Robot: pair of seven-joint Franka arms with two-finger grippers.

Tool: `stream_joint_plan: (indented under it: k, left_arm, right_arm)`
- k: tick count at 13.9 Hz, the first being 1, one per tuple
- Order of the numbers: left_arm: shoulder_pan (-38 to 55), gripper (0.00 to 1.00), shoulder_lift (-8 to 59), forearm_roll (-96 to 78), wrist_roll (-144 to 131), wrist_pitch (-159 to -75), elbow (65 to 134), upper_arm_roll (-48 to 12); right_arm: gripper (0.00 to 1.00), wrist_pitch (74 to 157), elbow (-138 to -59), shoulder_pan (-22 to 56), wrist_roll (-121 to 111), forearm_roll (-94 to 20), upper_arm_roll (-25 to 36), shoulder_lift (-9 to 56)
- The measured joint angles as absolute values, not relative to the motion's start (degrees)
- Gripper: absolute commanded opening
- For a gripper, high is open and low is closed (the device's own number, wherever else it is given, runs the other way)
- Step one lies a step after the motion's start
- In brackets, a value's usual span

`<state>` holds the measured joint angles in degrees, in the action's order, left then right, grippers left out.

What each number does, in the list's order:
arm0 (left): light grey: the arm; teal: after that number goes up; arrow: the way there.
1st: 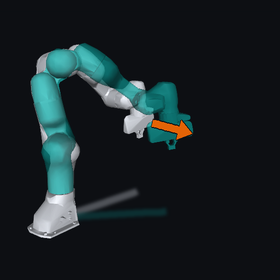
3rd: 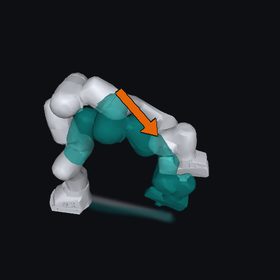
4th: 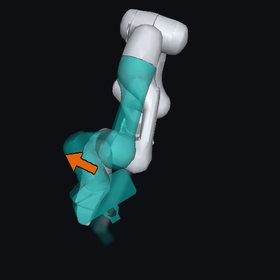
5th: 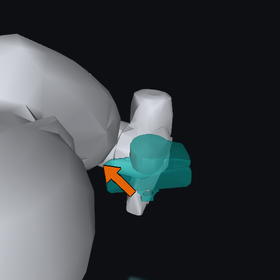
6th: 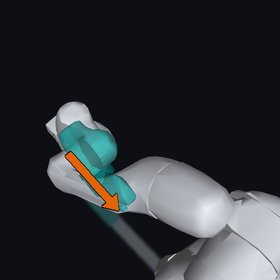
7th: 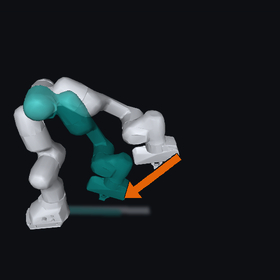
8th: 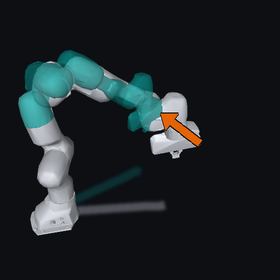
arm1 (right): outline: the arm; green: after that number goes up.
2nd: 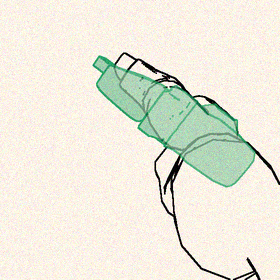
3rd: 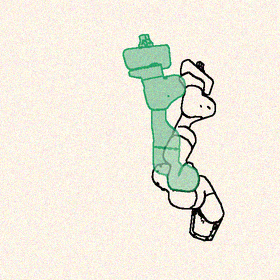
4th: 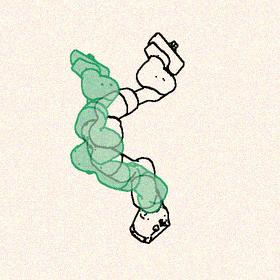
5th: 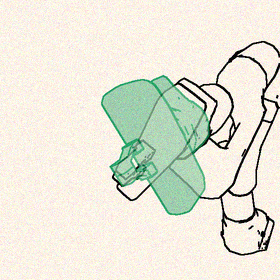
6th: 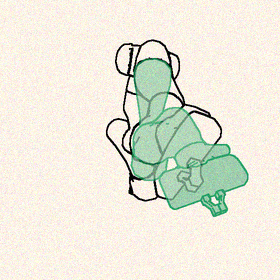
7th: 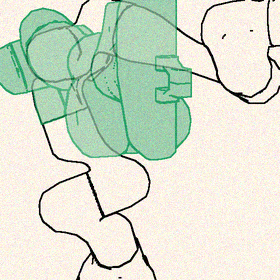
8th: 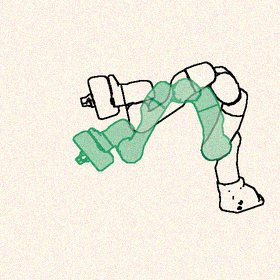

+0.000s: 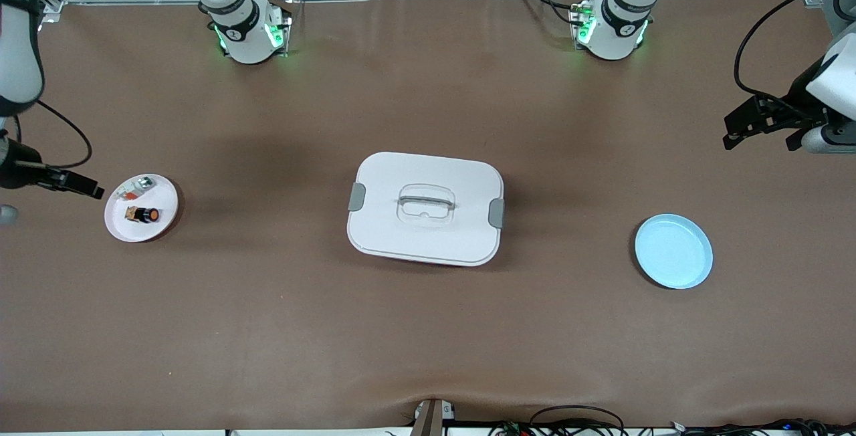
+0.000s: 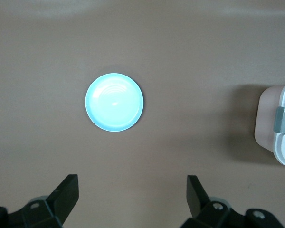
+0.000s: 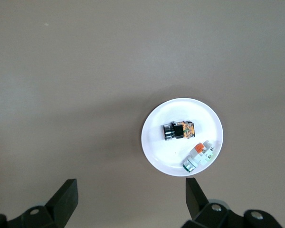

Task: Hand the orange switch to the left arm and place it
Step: 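Reach the right gripper down over the black-orange switch on the white plate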

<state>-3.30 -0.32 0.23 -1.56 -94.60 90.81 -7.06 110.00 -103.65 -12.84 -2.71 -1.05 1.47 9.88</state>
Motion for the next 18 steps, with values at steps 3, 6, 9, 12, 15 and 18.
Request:
stream_joint_plan:
  k: [3,6,9,12,15,18]
  left_arm:
    - [-3.3,1.0,-0.3,0.2,-1.6,-94.6,90.8,-7.1]
    - [-3.3,1.0,-0.3,0.2,-1.6,-94.6,90.7,-7.1]
    - [-3.3,1.0,-0.3,0.2,-1.6,-94.6,90.7,-7.1]
    - [-3.3,1.0,-0.3,0.2,-1.6,-94.6,90.7,-7.1]
    - [-3.3,1.0,-0.3,0.2,-1.6,-94.6,90.7,-7.1]
    - [-3.3,1.0,-0.3,0.2,-1.6,-94.6,90.7,-7.1]
  right_arm:
    - [1.0,113.5,-104.6,-15.7,-5.9,-1.1,1.5,14.0]
    - [1.0,118.9,-107.1,-17.4,-9.2,-1.1,1.5,17.0]
    - [1.0,126.9,-111.0,-18.3,-10.7,-1.1,1.5,20.4]
    - [1.0,135.6,-116.1,-18.4,-12.3,-1.1,1.5,22.2]
    - [1.0,137.4,-117.8,-18.9,-15.2,-1.1,1.5,23.5]
    - [1.0,137.5,-118.0,-20.1,-16.9,-1.1,1.5,24.3]
